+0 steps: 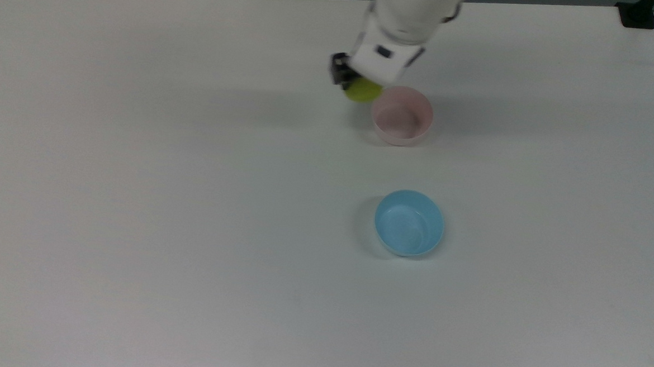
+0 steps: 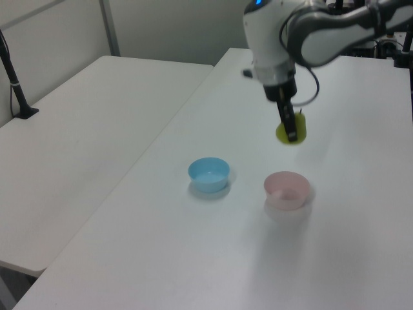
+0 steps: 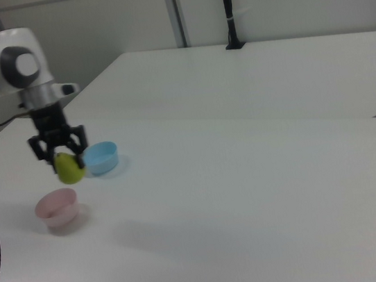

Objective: Pick up a pear from the bowl
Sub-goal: 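Lift the pear up out of the pink bowl, then carry the pear away from the pink bowl and hold it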

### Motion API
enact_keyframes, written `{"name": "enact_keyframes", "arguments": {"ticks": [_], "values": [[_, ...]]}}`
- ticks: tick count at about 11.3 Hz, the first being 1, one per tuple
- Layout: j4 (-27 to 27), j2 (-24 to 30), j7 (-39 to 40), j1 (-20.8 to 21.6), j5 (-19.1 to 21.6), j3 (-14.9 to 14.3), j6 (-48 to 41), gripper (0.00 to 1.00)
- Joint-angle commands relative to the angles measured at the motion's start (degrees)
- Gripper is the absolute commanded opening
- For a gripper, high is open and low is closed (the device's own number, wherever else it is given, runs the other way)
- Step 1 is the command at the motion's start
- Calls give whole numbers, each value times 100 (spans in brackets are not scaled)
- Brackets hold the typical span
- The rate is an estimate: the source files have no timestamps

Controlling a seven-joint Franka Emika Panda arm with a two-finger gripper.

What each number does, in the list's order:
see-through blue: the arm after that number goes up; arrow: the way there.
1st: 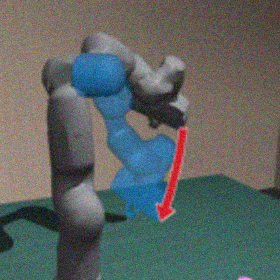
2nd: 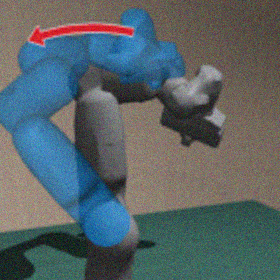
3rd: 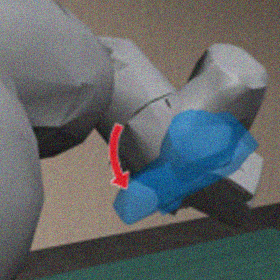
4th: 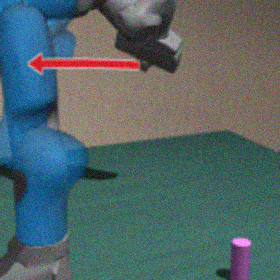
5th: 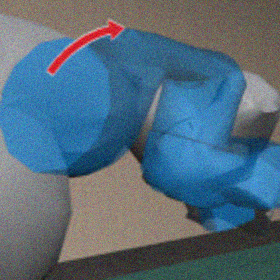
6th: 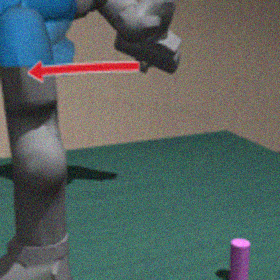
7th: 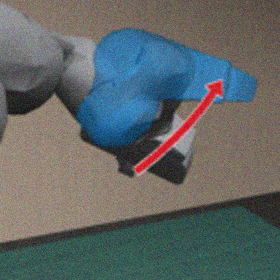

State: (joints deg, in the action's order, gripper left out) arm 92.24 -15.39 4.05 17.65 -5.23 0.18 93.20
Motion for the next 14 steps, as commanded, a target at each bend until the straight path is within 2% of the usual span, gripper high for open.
{"name": "enact_keyframes", "arguments": {"ticks": [1,3,5,7,8,10,12,14], "values": [[118,-17,429,-1357,31,421,-56,29],[119,-384,483,-1605,-240,422,31,31],[145,-771,395,-1624,-338,422,374,32],[171,-1062,98,-1607,-557,422,707,41],[171,-1115,-9,-1607,-619,413,796,56],[163,-1081,-18,-1580,-646,404,814,99],[136,-871,-27,-1589,-655,387,771,100],[145,-328,-36,-1624,-594,395,622,100]]}}
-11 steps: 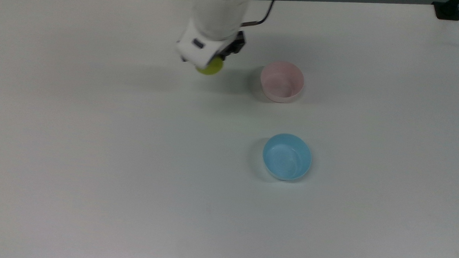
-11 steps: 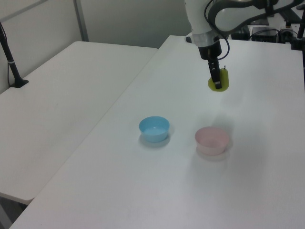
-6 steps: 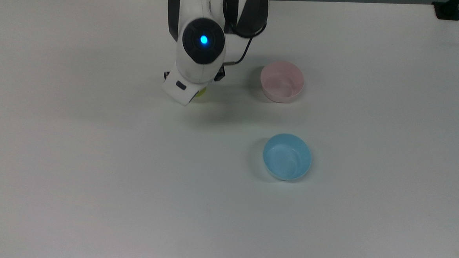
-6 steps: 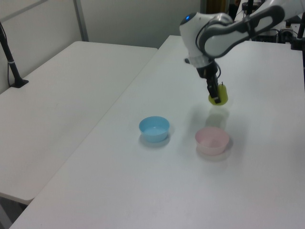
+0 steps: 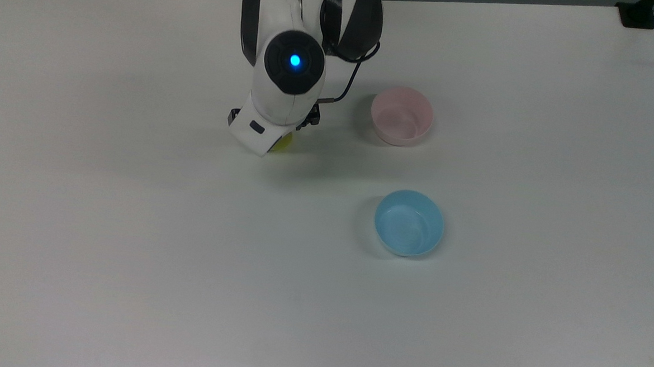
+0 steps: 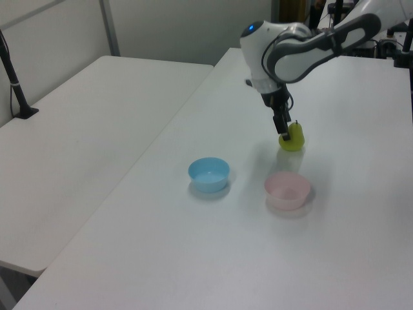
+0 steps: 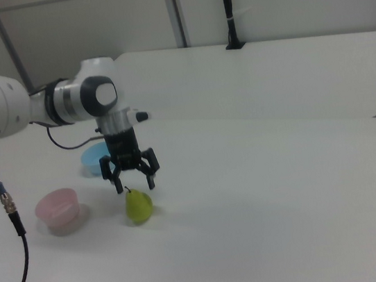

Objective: Pick up a pear from the bowl
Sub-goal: 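Carry the pear away from the pink bowl and hold it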

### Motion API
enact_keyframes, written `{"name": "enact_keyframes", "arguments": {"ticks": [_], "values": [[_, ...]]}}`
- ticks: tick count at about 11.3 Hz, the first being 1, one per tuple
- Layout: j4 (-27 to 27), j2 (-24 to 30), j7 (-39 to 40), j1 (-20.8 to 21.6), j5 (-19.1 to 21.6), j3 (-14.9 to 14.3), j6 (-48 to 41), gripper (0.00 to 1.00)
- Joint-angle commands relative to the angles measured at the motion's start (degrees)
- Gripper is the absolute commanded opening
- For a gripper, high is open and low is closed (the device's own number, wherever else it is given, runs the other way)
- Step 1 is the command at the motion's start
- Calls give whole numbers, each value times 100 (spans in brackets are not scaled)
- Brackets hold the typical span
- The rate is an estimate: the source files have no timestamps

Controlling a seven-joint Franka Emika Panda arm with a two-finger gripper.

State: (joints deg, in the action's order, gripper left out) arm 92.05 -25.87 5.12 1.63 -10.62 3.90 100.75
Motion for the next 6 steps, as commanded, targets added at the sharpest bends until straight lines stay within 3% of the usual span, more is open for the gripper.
{"name": "enact_keyframes", "arguments": {"ticks": [1,3,6], "values": [[164,1037,-143,-31,-28,23,-326,100],[173,1626,-143,-127,225,14,-730,100],[234,2164,-152,-224,289,14,-1135,100]]}}
